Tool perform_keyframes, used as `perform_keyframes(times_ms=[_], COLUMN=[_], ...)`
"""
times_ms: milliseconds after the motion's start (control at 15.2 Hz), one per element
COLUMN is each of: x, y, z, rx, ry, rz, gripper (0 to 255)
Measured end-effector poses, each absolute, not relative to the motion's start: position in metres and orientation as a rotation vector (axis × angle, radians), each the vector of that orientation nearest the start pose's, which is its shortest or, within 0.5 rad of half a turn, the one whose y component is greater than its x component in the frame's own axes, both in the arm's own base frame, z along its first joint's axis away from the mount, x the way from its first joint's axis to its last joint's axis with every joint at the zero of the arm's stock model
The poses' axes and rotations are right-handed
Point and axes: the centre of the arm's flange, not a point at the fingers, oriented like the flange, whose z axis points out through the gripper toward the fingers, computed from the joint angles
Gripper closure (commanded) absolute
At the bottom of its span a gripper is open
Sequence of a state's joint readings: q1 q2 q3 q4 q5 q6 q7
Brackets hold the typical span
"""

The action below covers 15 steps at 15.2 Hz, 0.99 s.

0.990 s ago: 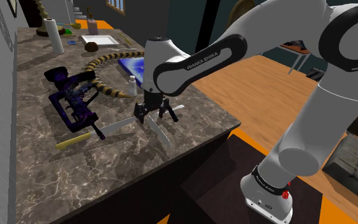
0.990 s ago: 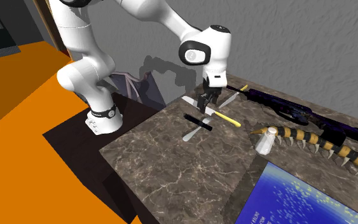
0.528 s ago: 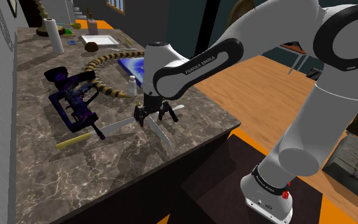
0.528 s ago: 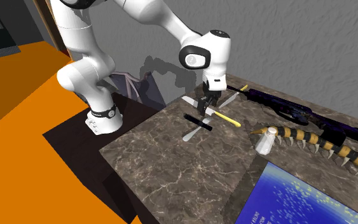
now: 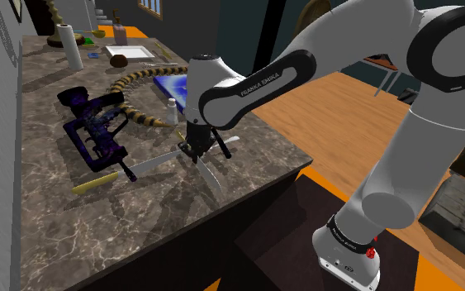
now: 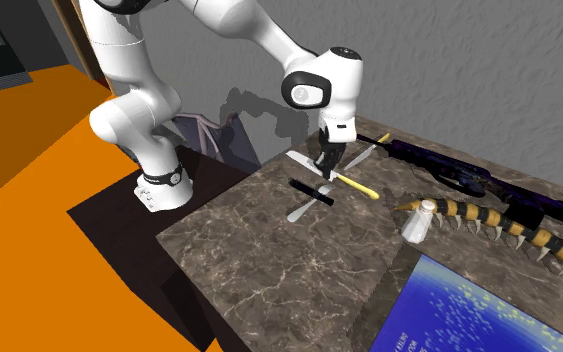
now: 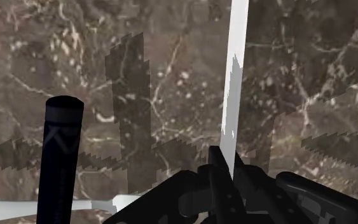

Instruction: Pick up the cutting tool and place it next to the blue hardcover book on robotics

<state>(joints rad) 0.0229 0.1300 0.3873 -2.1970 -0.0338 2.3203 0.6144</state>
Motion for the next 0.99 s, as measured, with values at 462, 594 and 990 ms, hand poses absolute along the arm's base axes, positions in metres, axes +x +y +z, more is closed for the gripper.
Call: perform_keyframes(times_ms=[462, 594, 990], x=[0.501, 0.502, 0.501], y=[0.215, 0.216, 0.215], z=[0.336, 0.345, 0.377], rx=[-3.105, -3.105, -3.105], ry=[0.287, 0.287, 0.287], rz=[0.014, 0.013, 0.013], gripper=[255, 255, 255])
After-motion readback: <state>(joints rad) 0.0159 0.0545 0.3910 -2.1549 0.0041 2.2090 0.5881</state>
